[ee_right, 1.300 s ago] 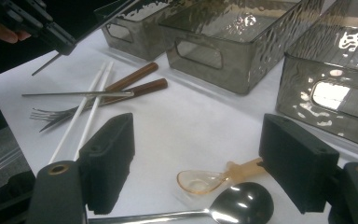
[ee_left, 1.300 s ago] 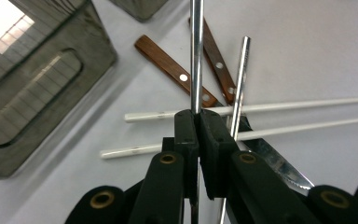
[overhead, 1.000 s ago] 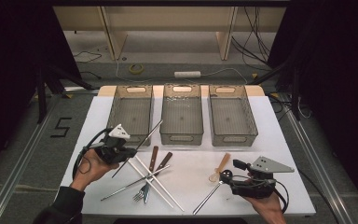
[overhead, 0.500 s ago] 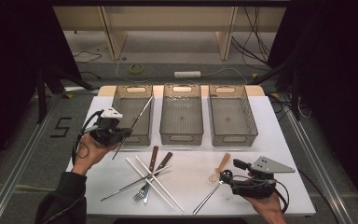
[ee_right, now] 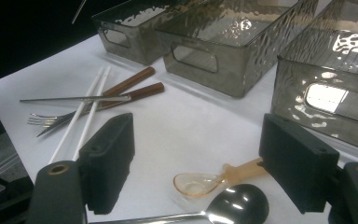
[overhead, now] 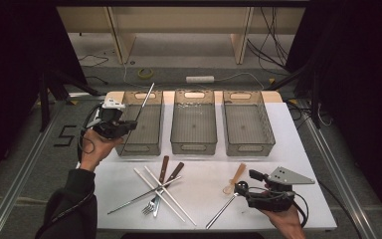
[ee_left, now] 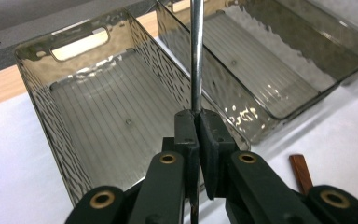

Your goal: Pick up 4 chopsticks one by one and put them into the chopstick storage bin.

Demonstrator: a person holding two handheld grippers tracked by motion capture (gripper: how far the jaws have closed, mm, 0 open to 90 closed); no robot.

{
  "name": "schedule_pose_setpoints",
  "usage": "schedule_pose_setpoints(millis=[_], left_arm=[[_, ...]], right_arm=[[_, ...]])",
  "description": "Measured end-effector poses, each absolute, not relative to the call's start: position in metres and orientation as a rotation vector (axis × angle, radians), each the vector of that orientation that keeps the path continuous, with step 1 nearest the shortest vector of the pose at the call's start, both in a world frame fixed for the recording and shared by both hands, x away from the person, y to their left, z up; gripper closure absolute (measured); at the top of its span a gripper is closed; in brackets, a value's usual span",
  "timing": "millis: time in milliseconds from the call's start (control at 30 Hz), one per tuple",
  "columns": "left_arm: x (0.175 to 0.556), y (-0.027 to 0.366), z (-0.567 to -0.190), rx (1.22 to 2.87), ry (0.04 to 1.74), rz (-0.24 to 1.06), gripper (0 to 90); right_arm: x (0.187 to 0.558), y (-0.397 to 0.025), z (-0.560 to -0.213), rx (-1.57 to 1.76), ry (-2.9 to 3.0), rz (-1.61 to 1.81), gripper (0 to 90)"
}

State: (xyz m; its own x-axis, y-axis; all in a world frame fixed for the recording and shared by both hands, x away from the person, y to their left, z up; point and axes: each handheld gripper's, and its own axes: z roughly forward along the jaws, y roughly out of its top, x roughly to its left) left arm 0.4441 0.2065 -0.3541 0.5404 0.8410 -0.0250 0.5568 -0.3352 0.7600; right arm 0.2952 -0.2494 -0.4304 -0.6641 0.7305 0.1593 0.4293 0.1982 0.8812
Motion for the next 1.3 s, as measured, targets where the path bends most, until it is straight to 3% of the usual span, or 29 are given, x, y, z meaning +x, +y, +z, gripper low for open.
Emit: schedule_pose_setpoints(millis=[500, 1300], left_arm=[[0.468, 0.215, -0.346, 1.976, 1.178, 0.543, 85.9], [0.503, 0.227, -0.388, 1.946, 1.318, 0.57, 85.7]], right_arm=[[0.295, -0.249, -0.431, 1.096, 2.186, 1.449, 27.6], [0.295, -0.25, -0.431, 1.092, 2.187, 1.45, 27.6]])
